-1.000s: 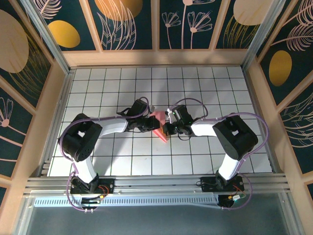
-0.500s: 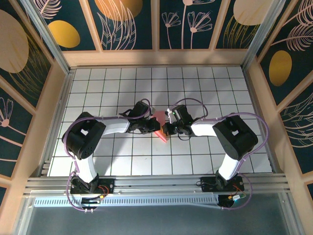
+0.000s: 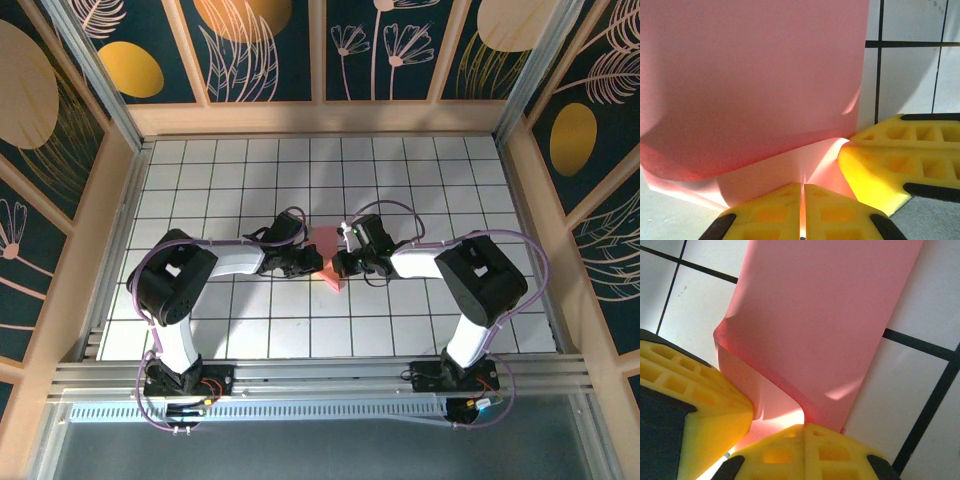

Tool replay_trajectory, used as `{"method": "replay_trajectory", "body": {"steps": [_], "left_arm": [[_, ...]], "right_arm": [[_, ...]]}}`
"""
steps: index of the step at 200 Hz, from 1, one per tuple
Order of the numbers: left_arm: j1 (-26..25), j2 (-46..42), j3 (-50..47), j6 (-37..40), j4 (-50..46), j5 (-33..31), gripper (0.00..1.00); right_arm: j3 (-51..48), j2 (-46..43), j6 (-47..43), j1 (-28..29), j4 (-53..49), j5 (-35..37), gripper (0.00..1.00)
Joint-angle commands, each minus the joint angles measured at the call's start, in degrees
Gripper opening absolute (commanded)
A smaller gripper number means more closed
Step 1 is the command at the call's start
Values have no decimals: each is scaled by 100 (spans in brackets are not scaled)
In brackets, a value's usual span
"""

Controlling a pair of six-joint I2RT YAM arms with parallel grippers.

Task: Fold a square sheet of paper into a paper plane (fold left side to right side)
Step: Third fold the triangle at the center of the table.

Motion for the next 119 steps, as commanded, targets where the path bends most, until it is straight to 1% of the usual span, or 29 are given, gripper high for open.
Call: {"method": "replay_trajectory", "body": {"steps": [1,28,56,75,119], "left_arm": [[-14,69,-55,20,-96,-90,10],[-13,109,-72,6,-120,-165,10],[-21,178,-141,-32,-142,-252,9],[-14,226,-195,-69,-149,-318,7],[-13,295,-325,-150,-106,-386,6]], "right_arm": [[-53,236,-77,-25,-385,103,2],[-44,221,-76,-22,-402,111,3],[25,150,-62,-42,-419,54,8],[130,48,-26,-81,-427,-6,12],[409,-279,59,-302,-464,-232,27]]}}
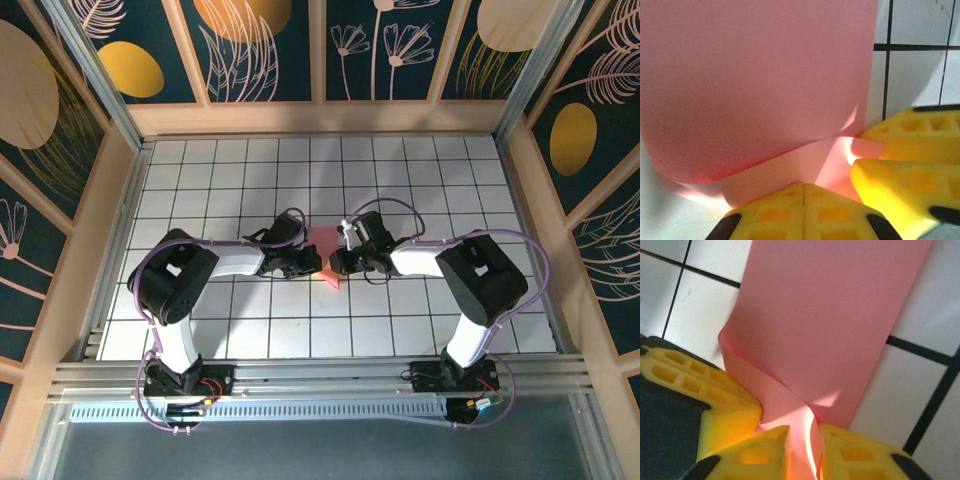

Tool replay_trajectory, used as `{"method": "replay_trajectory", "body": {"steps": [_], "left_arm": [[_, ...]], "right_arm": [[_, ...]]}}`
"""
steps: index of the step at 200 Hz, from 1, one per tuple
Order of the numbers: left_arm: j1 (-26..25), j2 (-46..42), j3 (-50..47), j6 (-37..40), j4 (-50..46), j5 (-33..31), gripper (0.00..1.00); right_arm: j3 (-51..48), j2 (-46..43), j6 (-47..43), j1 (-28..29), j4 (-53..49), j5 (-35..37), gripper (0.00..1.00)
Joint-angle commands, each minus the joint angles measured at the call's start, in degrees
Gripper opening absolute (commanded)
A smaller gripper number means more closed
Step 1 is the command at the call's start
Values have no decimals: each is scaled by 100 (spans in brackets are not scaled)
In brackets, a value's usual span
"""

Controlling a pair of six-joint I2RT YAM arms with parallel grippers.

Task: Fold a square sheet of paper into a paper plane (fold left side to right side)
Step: Third fold the triangle at the center of the table.

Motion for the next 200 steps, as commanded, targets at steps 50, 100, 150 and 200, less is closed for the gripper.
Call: {"method": "replay_trajectory", "body": {"steps": [50,100,150,200], "left_arm": [[-14,243,-251,-147,-175,-301,6],[-21,235,-241,-162,-152,-299,6],[-15,233,-235,-142,-170,-310,6],[-17,233,-234,-127,-187,-310,6]], "right_arm": [[36,-913,80,-366,-584,-319,38],[-443,-1150,374,-292,-653,-1513,13],[-586,-766,589,60,-350,-1731,1],[-585,-543,615,84,-311,-1616,1]]}}
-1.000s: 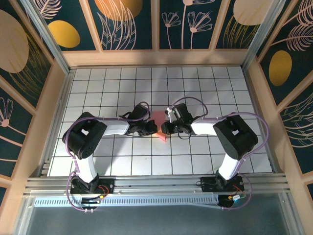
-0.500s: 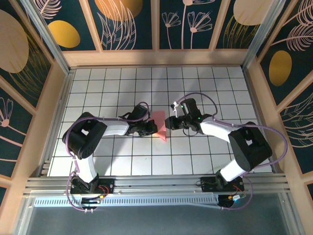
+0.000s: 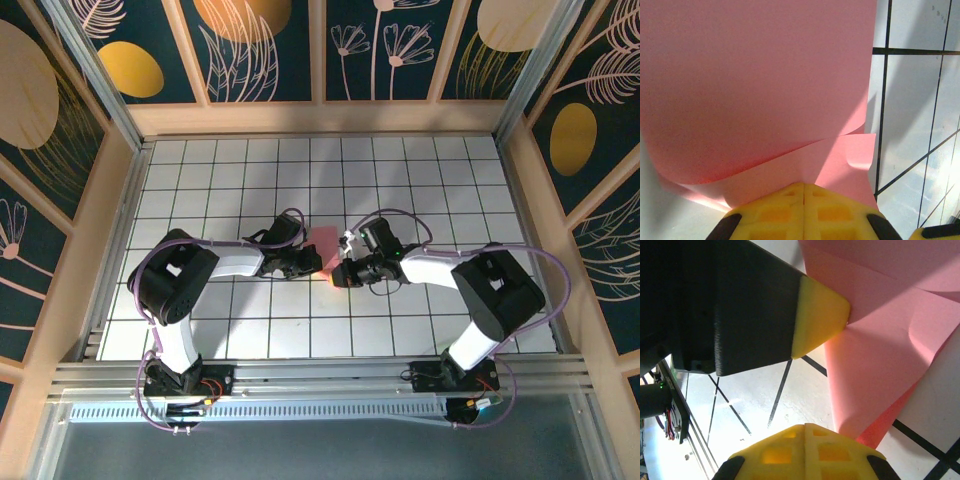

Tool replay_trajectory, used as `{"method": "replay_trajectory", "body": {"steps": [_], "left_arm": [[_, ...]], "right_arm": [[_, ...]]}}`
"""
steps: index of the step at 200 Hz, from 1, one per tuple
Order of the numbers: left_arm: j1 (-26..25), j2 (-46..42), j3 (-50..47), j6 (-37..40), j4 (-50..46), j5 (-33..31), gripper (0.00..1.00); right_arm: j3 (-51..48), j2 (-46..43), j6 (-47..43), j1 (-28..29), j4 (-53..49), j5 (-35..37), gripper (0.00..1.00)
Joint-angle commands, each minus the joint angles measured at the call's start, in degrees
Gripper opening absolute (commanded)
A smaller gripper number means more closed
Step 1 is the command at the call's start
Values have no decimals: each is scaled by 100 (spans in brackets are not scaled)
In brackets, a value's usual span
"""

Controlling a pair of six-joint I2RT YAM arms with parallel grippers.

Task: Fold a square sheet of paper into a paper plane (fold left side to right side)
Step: Third fold the triangle at the center of the table.

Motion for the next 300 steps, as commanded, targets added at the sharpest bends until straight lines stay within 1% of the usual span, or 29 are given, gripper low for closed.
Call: {"method": "replay_trajectory", "body": {"steps": [1,73,300], "left_arm": [[-15,234,-175,-3,-340,-325,6],[-19,246,-157,15,-367,-316,6],[-15,272,-106,54,-394,-309,7]], "right_arm": [[-68,120,67,26,128,-43,1],[-118,331,77,31,88,72,1],[-22,524,-94,31,-266,427,1]]}}
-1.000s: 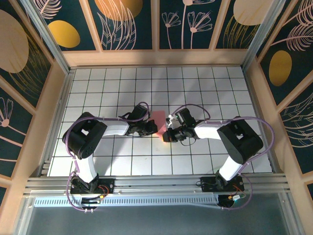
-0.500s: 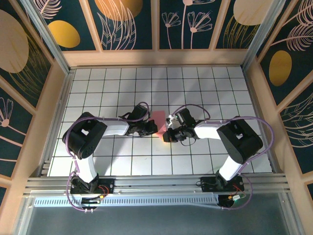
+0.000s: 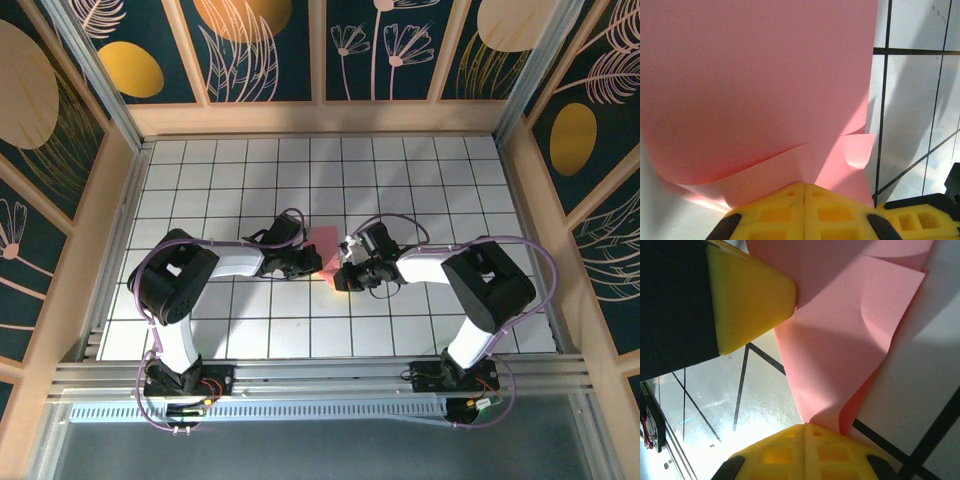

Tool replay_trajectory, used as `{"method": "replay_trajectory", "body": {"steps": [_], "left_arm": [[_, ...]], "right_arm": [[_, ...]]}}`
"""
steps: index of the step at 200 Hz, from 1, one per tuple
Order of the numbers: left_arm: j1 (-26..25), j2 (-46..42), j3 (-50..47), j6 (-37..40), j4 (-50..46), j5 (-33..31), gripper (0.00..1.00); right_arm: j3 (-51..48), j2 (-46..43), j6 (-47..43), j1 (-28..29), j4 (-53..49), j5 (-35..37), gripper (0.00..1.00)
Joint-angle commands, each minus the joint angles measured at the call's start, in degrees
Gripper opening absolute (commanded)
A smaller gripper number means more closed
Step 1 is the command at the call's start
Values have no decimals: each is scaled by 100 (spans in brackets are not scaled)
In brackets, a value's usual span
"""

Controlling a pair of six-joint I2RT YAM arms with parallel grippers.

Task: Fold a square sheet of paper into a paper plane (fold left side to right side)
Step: Third fold the triangle at the center of the table.

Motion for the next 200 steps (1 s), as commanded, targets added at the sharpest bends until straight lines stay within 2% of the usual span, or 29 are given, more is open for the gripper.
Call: {"method": "replay_trajectory", "body": {"steps": [1,47,81,114,141,200], "left_arm": [[-14,262,-105,46,-389,-313,7],[-12,-4,-6,5,-261,-266,13],[-13,-424,47,4,-172,-338,13],[-17,-697,-218,14,33,-179,9],[-45,-958,-656,-282,645,160,6],[-331,-604,-707,-658,1344,458,5]], "right_arm": [[15,152,-119,31,-258,187,1],[0,275,-157,26,-533,379,0],[3,362,-174,31,-726,521,0],[68,428,-201,35,-907,649,0],[99,465,-210,39,-1027,811,0],[155,544,-192,89,-1143,1069,0]]}}
